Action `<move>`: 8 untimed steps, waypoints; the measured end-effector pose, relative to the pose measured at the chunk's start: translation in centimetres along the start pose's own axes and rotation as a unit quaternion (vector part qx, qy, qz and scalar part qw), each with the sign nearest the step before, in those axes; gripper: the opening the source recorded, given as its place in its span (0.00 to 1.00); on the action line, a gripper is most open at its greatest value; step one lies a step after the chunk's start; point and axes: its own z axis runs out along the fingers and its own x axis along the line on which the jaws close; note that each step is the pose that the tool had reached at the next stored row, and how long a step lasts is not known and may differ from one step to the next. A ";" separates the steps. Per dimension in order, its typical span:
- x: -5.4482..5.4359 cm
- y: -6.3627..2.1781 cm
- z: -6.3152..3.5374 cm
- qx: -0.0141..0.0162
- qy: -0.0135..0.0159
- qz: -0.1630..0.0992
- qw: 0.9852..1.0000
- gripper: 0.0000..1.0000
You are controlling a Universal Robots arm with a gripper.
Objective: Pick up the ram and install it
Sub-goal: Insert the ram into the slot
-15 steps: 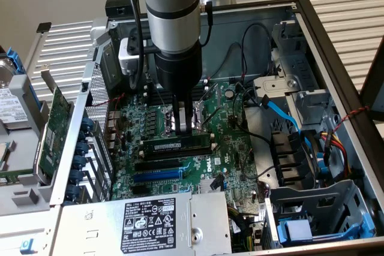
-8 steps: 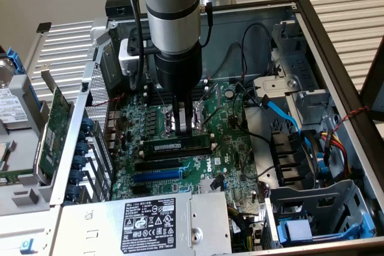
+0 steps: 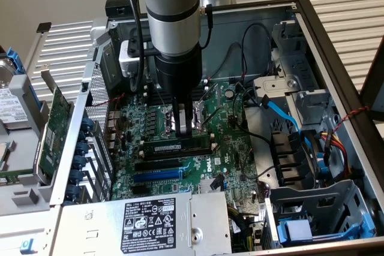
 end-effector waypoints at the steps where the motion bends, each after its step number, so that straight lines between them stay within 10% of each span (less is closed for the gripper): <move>1: 0.0 0.00 0.03 0.000 0.000 0.000 1.000 0.13; 8: 0.0 0.06 -0.10 0.000 0.000 0.000 1.000 0.21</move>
